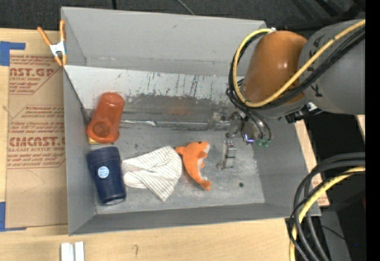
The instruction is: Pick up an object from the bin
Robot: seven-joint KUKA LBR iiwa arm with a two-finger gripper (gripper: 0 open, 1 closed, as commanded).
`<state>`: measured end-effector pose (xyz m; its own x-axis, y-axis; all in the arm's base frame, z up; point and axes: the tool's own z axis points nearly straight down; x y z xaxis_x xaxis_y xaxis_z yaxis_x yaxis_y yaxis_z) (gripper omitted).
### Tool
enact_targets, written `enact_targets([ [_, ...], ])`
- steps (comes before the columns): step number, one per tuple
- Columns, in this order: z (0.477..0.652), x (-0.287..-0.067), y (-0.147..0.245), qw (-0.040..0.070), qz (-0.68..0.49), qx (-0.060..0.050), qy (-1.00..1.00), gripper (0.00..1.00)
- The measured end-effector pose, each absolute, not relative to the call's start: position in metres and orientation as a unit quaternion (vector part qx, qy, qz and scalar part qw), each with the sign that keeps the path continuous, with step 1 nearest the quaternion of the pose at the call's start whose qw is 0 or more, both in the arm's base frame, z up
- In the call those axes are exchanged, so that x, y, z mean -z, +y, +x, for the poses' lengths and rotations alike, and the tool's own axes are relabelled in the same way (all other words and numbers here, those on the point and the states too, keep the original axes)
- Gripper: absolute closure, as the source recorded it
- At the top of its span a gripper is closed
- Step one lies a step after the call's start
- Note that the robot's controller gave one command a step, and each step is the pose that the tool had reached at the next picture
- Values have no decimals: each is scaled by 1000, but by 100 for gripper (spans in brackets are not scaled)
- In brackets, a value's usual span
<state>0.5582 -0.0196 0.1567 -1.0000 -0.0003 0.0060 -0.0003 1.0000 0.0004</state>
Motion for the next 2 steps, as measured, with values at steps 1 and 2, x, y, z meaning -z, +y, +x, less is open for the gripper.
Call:
enact_targets([
  [1, 560, -161, -20, -1, 0, 0, -1000, 0],
  [2, 560, -161, -19, -1, 1, 0, -1000, 0],
])
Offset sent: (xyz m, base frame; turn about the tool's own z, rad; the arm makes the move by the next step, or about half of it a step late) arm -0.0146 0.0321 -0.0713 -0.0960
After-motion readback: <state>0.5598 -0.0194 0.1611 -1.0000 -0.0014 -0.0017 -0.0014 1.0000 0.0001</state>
